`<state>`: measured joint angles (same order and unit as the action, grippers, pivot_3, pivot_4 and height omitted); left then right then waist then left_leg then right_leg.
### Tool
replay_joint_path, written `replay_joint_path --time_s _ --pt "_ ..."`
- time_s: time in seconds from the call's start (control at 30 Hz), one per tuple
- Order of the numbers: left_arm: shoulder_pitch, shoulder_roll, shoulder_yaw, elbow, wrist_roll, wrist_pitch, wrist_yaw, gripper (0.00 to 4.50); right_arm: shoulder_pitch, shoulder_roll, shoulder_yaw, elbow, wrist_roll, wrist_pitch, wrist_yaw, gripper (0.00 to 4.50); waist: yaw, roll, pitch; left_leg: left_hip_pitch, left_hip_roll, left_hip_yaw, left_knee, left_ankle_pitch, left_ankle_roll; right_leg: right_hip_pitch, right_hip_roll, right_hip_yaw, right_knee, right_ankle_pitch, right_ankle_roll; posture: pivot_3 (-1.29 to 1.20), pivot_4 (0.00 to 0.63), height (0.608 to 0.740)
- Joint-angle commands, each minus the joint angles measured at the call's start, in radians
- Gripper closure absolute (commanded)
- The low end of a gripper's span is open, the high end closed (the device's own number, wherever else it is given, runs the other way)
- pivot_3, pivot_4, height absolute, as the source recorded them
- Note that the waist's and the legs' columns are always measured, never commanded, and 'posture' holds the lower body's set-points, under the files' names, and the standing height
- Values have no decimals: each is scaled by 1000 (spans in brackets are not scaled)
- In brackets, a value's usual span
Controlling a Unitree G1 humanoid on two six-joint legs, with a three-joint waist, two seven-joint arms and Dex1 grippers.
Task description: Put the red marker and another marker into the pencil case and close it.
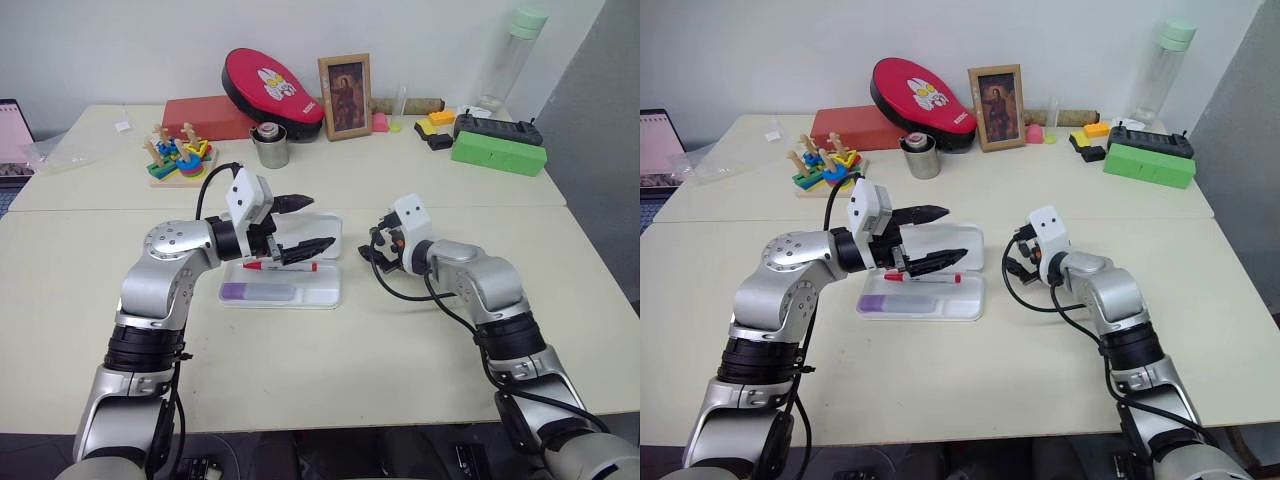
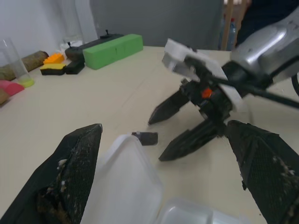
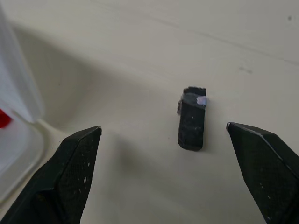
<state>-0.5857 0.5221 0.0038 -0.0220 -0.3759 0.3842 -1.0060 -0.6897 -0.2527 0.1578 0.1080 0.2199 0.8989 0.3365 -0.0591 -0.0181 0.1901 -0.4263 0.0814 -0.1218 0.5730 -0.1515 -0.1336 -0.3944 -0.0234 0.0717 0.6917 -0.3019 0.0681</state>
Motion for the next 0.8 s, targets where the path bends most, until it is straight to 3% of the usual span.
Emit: replay_joint_path --time_s 0.03,0.57,0.7,0.8 --pt "-23 -53 -23 -25 28 -22 85 0 -44 54 -29 80 -35 -59 -66 348 1 0 0 0 0 0 0 0 0 0 0 0 0 0 0 0 150 740" --pt "-71 -76 -41 44 56 -69 102 0 -60 77 -42 136 -123 -111 -89 4090 0 0 0 1 0 0 1 0 0 1 0 0 1 0 0 0 150 740" --pt "-43 -30 -20 -3 28 -35 66 0 -63 33 -110 48 -54 -125 -4 4223 2 0 0 1 0 0 0 0 0 1 0 0 1 0 0 0 150 740" --pt "29 53 4 -109 -38 28 -12 0 -8 -58 -89 -91 36 -113 194 4224 1 0 0 1 0 0 0 0 0 1 0 0 0 0 0 0 150 740"
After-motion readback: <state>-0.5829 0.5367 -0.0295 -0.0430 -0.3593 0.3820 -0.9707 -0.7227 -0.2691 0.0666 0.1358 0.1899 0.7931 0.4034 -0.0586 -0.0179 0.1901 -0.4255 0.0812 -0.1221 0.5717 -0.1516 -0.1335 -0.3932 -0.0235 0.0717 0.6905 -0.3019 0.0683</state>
